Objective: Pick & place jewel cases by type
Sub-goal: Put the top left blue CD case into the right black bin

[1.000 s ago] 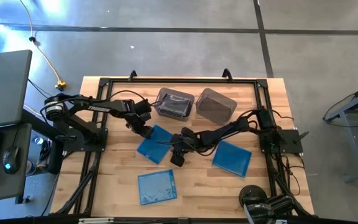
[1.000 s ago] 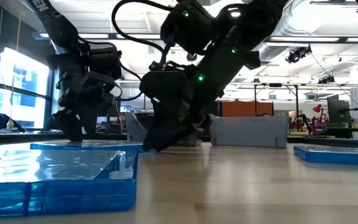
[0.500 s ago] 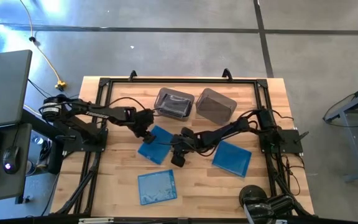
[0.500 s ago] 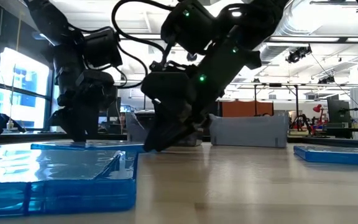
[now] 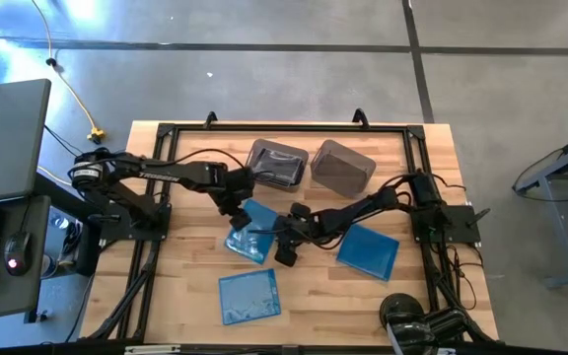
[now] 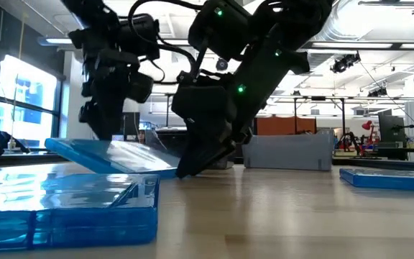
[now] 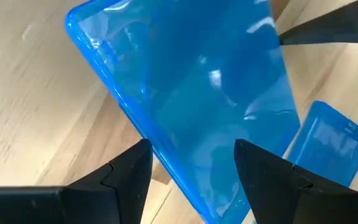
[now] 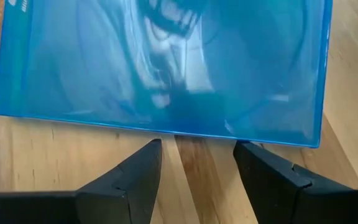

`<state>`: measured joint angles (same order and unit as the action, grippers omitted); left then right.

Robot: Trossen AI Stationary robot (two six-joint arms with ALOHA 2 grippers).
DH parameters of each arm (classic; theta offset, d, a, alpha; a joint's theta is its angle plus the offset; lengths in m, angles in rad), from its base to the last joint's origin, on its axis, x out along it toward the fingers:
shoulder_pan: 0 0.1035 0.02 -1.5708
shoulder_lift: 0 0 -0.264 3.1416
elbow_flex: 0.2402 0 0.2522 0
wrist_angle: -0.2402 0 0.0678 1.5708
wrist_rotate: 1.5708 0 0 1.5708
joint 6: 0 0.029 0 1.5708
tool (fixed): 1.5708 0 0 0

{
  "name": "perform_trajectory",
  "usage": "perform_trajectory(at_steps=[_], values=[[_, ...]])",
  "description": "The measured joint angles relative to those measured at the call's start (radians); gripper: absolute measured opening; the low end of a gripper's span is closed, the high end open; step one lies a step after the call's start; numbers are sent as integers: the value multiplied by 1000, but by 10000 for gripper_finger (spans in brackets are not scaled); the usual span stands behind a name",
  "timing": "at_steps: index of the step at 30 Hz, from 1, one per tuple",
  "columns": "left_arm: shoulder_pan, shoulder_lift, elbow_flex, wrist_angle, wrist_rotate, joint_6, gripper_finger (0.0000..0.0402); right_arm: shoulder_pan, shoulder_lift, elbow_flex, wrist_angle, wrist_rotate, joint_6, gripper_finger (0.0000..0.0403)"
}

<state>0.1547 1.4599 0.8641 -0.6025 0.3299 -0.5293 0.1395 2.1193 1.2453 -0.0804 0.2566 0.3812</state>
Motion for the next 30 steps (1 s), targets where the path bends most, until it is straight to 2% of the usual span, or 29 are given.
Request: perform_trajectory(at_steps=[13,19,30], values=[[2,-6,156,-45,-11,16,220,15,-1,-1,-25,45,15,204],[-2,-3,240,-8,49,46,220,23,-11,-1,-16,78,-40,204],[-12,-3,215,16,61,52,220,30,-58,-6,-26,115,-27,204]])
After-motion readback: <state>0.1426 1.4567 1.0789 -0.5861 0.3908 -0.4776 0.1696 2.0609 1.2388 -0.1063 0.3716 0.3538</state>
